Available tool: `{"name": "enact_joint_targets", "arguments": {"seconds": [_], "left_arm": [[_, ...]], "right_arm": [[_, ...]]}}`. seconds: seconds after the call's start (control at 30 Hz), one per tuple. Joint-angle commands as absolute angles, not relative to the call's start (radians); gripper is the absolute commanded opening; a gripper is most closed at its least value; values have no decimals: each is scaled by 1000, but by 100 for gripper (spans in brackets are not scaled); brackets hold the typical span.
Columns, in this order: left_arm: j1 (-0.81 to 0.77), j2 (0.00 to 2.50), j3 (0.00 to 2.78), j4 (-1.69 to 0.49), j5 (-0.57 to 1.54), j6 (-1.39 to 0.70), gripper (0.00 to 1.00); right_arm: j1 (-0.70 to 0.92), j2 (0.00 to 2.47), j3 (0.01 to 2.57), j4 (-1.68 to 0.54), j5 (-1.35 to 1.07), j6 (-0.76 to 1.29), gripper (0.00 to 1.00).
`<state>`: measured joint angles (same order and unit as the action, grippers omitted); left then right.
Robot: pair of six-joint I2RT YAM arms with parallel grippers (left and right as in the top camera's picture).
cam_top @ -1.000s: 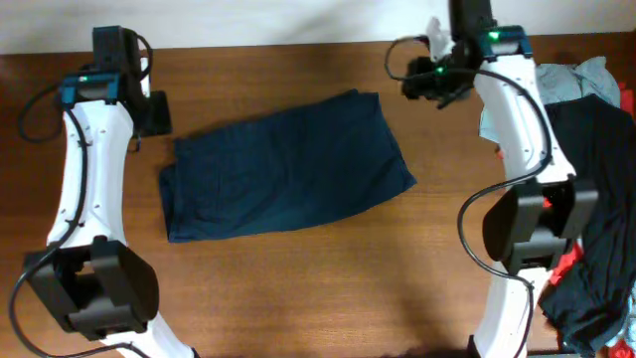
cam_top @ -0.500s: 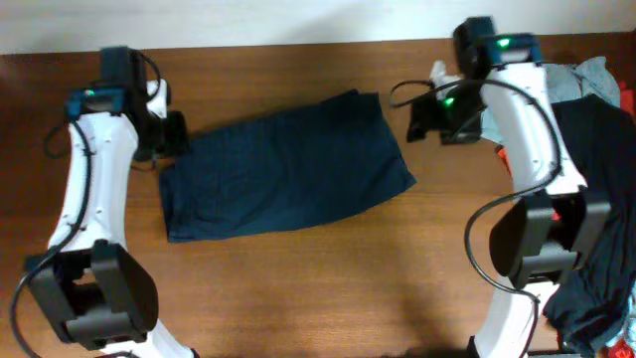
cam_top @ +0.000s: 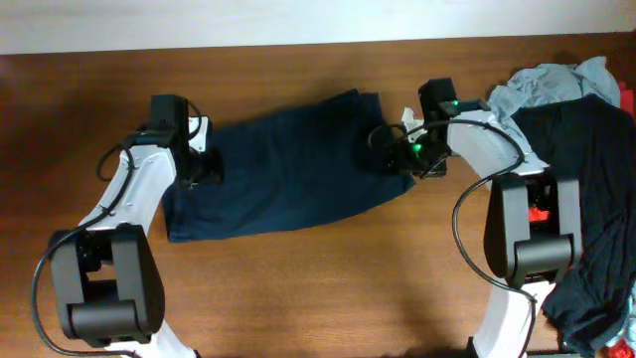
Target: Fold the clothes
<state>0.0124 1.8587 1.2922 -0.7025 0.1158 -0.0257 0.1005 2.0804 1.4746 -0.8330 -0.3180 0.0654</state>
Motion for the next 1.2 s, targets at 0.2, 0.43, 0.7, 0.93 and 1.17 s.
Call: {"name": "enact_joint_targets", "arguments": {"seconds": [0.2,0.43,0.7,0.93,1.17], "left_arm": [[14,1851,1261,-686,105,-7,52],[14,1851,1261,-685,105,-7,52],[18,1851,1261,-687,82,-7,52],[17,1851,1261,-688,84,-7,51],[15,1798,1305,-729,260,-7,50]], "right_arm": [[98,2071,1433,-759,-643,-44,74],[96,2071,1433,-797,-470,-1,11],[34,2029,1470,-1045,-80,183,4],[16,1900,1470,-1160,19,244,4],[26,1731,1474,-1174,19,245,62]]}}
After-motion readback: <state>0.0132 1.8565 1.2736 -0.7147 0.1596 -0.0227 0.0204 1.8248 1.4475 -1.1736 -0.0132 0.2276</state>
